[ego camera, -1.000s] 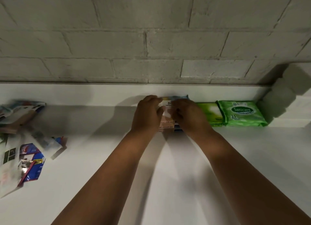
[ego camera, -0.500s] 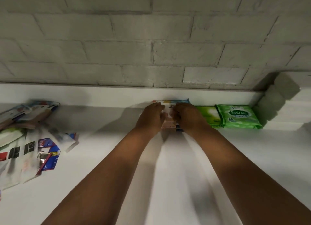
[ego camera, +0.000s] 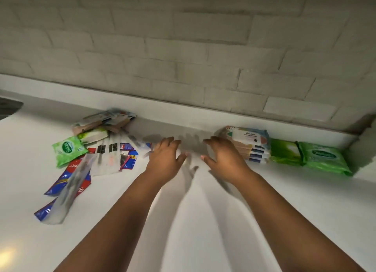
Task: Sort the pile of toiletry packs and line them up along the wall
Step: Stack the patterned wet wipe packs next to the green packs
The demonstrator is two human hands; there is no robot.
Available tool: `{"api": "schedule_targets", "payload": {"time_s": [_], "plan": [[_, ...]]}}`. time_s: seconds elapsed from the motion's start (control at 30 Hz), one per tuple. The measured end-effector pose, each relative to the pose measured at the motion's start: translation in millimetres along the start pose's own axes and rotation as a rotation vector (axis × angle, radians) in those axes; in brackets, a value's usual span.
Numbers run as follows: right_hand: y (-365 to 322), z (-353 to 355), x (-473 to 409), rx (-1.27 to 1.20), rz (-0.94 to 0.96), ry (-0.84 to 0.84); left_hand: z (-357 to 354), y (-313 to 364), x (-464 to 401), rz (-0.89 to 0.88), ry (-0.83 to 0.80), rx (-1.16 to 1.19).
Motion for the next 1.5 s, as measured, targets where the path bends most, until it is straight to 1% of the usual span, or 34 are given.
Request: {"api": "schedule_targets", "payload": {"time_s": [0.2, 0.33, 0.53, 0.67, 0.73, 0.87, 0.93, 1.03, 1.13, 1.2, 1.23, 1.27, 1.33, 1.37, 1.4, 1.47, 1.5], "plan": [[-68.9, -34.5, -12.2, -0.043, 0.045, -0.110, 40.3, -60.7, 13.6, 0.083, 0.042, -0.022], [-114.4, -57.4, -28.6, -0.070, 0.081, -0.143, 60.7, -107.9, 12.4, 0.124, 0.063, -0.016], [-174.1, -102.4, -70.8, -0.117, 0.081, -0.171, 87.5, -184.6, -14.4, 0.109, 0.078, -0.046], [-209.1, -128.9, -103.3, -0.145, 0.068, -0.169, 96.5, -236.9, -42.4, 0.114, 0.059, -0.063], [-226.1, -140.4, -118.1, -0.191, 0.039, -0.173, 100.5, -257.7, -56.5, 0.098, 0.066, -0.043], [-255.5, -153.5, -145.8, -0.435, -0.046, -0.159, 106.9, -290.4, -85.9, 0.080, 0.076, -0.026], [-262.9, -159.5, -157.8, -0.488, -0.105, -0.151, 109.0, -301.3, -101.5, 0.047, 0.094, -0.026], [-263.9, -177.8, -180.9, -0.412, -0.218, -0.150, 109.5, -323.7, -130.5, 0.043, 0.082, 0.014], [-258.5, -195.7, -202.3, -0.286, -0.306, -0.177, 106.6, -354.7, -153.7, 0.097, 0.077, -0.046], [-249.0, -209.2, -216.4, -0.279, -0.402, -0.169, 102.7, -376.9, -166.0, 0.207, 0.022, -0.078], [-243.8, -215.0, -221.8, -0.303, -0.454, -0.149, 99.7, -384.1, -169.5, 0.245, -0.035, -0.095], [-239.7, -218.7, -226.0, -0.323, -0.498, -0.124, 96.4, -386.7, -171.6, 0.238, -0.120, -0.146], [-234.8, -226.2, -234.7, -0.340, -0.545, -0.083, 89.2, -386.0, -176.4, 0.122, -0.295, -0.306], [-233.6, -229.6, -239.0, -0.338, -0.556, -0.068, 86.7, -385.9, -177.3, 0.073, -0.334, -0.334], [-233.4, -231.5, -242.3, -0.331, -0.559, -0.059, 85.1, -386.8, -177.8, 0.038, -0.365, -0.367], [-232.7, -236.9, -250.8, -0.305, -0.534, -0.048, 82.4, -391.3, -181.5, 0.029, -0.362, -0.372], [-232.7, -238.6, -253.6, -0.290, -0.521, -0.044, 85.5, -393.9, -182.2, 0.111, -0.319, -0.269]]}}
Point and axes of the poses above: each hand's wrist, its own x-axis away from the middle knuckle, its own z-axis out of the back of the hand, y = z × x, the point moved 4 cm from there along -x, towards the middle knuckle, and after that the axes turned 6 degrees about y, right-handed, at the moved point
